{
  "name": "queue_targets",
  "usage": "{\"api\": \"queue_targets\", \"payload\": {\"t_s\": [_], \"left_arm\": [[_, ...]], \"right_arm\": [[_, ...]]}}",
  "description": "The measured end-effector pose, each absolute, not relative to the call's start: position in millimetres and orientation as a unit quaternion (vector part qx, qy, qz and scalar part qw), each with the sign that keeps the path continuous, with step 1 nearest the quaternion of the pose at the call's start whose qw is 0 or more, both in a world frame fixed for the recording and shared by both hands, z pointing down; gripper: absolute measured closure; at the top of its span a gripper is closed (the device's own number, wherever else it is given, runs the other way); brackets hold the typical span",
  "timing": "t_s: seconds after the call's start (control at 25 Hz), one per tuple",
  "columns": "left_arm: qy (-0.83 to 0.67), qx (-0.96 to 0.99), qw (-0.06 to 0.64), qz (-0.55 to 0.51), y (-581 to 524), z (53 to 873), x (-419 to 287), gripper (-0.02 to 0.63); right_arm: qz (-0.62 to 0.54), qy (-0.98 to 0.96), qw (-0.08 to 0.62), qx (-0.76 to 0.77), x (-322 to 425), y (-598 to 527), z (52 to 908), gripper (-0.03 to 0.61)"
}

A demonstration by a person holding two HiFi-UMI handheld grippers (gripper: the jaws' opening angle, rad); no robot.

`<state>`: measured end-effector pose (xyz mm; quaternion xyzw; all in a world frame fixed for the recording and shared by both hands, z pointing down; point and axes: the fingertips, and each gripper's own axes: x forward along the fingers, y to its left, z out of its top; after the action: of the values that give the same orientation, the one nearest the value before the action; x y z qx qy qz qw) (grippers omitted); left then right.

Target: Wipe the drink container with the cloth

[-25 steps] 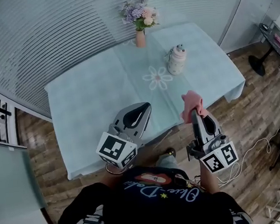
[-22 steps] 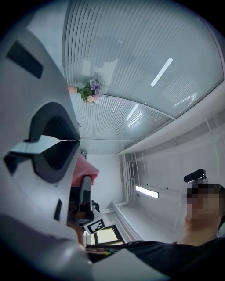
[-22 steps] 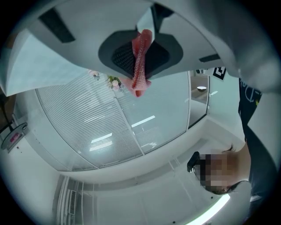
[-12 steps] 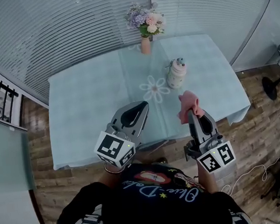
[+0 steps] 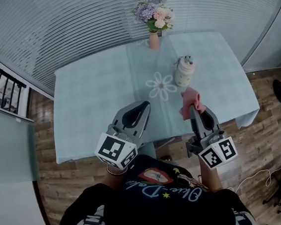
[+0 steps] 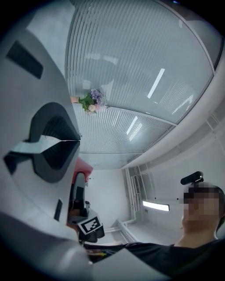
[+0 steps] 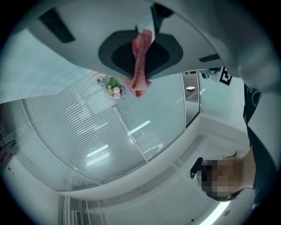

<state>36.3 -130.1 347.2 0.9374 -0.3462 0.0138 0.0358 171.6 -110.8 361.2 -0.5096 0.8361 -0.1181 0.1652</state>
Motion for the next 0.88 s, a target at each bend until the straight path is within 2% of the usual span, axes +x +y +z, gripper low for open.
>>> {"api": "queue_targets", "payload": {"t_s": [0.48,0.88], "left_arm": [[-0.284,0.958,0.032,0.003,-183,343,64,0.607],[-0.321,0.946,0.042,0.005,-210,346,29,0.607]], "right_arm": [[-0.132,0.817,0.166,-0.536,164,-161,374,0.552],[-0.168,0.803,0.174,-0.544,149,-222,396,0.552]]}}
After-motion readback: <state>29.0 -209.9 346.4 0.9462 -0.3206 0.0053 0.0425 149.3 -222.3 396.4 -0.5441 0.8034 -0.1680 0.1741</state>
